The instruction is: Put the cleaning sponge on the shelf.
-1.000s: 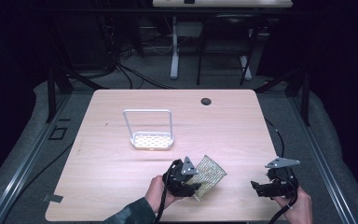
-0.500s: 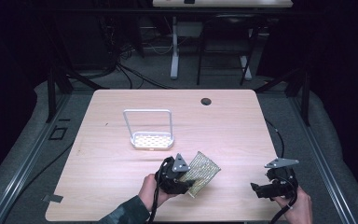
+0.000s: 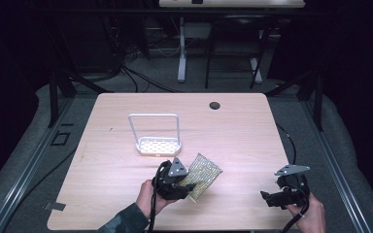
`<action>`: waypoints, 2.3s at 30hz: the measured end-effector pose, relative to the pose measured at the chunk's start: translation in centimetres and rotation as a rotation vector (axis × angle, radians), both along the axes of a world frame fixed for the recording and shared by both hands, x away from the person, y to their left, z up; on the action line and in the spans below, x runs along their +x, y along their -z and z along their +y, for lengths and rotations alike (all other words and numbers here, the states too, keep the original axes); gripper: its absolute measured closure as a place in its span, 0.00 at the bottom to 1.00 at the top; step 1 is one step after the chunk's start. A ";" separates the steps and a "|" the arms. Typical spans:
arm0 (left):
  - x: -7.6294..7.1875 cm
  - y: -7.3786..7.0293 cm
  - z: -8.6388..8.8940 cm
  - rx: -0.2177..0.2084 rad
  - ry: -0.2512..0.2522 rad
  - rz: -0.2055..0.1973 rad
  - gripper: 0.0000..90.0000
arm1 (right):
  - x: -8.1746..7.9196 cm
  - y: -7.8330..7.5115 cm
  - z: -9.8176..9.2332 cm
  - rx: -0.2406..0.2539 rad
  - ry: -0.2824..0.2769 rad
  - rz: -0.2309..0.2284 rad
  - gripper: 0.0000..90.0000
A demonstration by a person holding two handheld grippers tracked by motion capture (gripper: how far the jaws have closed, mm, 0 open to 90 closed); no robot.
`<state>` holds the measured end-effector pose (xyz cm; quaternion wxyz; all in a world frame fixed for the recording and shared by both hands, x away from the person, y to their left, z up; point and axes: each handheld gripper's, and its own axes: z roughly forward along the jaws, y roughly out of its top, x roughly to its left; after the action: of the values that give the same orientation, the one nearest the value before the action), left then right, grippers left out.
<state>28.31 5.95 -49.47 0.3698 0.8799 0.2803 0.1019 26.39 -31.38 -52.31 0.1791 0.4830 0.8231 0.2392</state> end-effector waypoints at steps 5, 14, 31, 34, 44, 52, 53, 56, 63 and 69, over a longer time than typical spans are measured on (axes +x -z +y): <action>-0.2 -0.3 0.8 0.000 -0.023 -0.017 0.64 | -0.1 0.1 0.2 -0.033 -0.012 0.001 0.04; -0.2 -0.1 2.6 0.001 -0.053 -0.002 0.64 | 0.1 0.1 0.2 -0.038 -0.011 0.006 0.04; -0.2 -0.3 5.5 -0.016 -0.120 -0.019 0.64 | -0.1 0.0 0.3 -0.044 -0.010 0.004 0.05; -0.1 -0.1 6.0 -0.018 -0.130 -0.009 0.64 | -0.1 0.1 0.1 -0.044 -0.004 0.003 0.06; 0.6 -0.2 7.4 -0.017 -0.187 -0.027 0.64 | -0.1 0.0 0.3 -0.045 -0.011 0.000 0.06; 1.7 0.3 8.7 -0.007 -0.245 -0.041 0.64 | 0.0 0.0 0.3 -0.049 -0.011 -0.002 0.06; 1.8 0.3 8.8 -0.008 -0.254 -0.046 0.64 | -0.1 0.1 0.4 -0.050 -0.015 -0.004 0.06; 2.2 0.2 9.2 -0.013 -0.278 -0.061 0.64 | -0.1 0.0 0.4 -0.049 -0.014 -0.005 0.06; 3.5 0.9 10.1 -0.012 -0.336 -0.062 0.64 | 0.0 0.0 0.5 -0.052 -0.016 -0.001 0.07; 4.9 1.1 10.2 -0.026 -0.371 -0.074 0.64 | 0.1 0.0 0.6 -0.061 -0.023 -0.002 0.07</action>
<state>33.19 16.16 -50.54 0.3658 0.8040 0.4253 0.1971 26.54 -30.83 -52.36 0.1917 0.4677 0.8352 0.2165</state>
